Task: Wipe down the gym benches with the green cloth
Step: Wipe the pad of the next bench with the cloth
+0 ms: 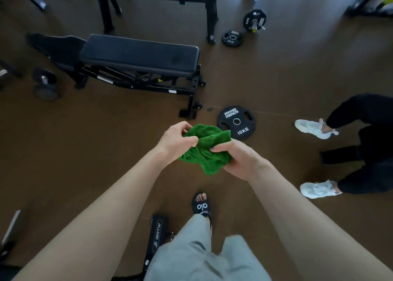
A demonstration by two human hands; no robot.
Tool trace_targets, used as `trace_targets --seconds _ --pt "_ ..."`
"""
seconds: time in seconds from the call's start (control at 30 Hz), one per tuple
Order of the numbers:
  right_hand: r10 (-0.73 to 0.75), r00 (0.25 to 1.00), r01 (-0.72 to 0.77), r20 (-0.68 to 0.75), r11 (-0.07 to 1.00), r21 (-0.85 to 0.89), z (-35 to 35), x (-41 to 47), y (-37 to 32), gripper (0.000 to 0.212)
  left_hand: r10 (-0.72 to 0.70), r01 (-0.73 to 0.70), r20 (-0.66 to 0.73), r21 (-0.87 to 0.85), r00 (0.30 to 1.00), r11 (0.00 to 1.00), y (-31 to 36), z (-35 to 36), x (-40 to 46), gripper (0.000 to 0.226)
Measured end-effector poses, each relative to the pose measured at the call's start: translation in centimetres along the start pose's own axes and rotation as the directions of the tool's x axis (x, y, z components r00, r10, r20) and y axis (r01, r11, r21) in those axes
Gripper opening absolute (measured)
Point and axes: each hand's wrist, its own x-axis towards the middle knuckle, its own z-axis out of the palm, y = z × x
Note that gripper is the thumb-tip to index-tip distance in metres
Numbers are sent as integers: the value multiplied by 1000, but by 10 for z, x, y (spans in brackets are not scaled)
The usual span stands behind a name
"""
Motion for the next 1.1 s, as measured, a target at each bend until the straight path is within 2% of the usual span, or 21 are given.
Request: trace_targets --seconds 0.1,0.3,0.4,0.53,0.83,0.93,1.0,1.1 --pt "2 1000 -2 7 1000 -12 0 41 -57 53 -21 21 -36 -22 999 1000 29 -17 51 16" --pt "105 994 -105 5 994 38 -4 121 -161 46 -63 61 -106 -21 992 998 70 -61 153 19" --pt "149 985 -144 -87 988 64 -11 171 -208 37 -117 110 -185 -51 976 993 78 -78 202 21" --pt "175 964 -160 -199 983 90 -18 243 -259 38 -204 187 -240 -90 949 978 82 -98 263 21" --pt "125 931 -100 -342 991 91 -3 378 -337 30 -239 229 -220 -68 946 971 75 -150 390 20" --pt "47 915 -31 -400 998 45 6 435 -352 33 -211 209 -216 -32 953 977 58 -171 447 22" --pt "-68 888 60 -454 998 -32 12 479 -360 31 -185 188 -228 -9 956 982 43 -186 488 22" --pt "-315 809 177 -496 936 -305 18 542 -369 27 -143 159 -268 39 953 986 17 -200 542 15"
